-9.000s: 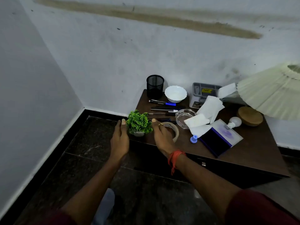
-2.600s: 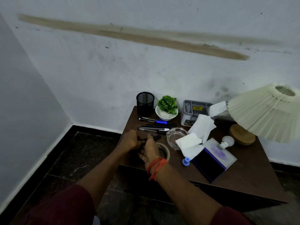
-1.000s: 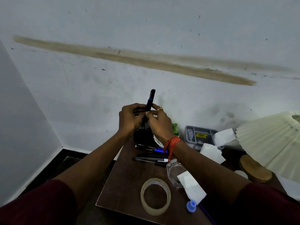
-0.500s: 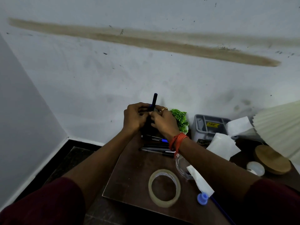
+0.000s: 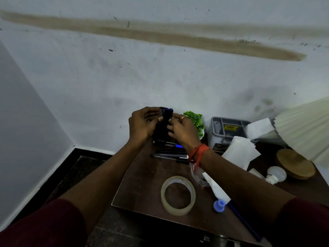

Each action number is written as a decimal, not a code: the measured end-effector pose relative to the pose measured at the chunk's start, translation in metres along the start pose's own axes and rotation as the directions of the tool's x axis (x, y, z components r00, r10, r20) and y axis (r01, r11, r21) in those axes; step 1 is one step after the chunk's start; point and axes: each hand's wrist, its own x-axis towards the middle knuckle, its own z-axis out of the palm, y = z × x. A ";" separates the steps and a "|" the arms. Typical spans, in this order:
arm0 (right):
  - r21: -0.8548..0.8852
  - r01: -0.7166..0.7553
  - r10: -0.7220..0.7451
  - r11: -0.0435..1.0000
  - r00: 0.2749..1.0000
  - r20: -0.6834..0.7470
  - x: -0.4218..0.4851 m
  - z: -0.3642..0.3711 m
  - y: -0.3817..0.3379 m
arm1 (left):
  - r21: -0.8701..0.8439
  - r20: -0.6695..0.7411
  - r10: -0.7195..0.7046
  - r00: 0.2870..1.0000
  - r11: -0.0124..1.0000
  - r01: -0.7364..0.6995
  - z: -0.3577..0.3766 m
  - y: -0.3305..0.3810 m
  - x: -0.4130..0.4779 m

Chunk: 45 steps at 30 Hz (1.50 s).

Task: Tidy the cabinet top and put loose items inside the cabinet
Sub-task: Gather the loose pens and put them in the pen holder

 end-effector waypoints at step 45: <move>0.661 -0.507 0.535 0.554 0.825 0.184 -0.073 0.006 0.053 | 0.588 0.543 0.027 0.839 0.701 -0.404 0.019 -0.033 -0.076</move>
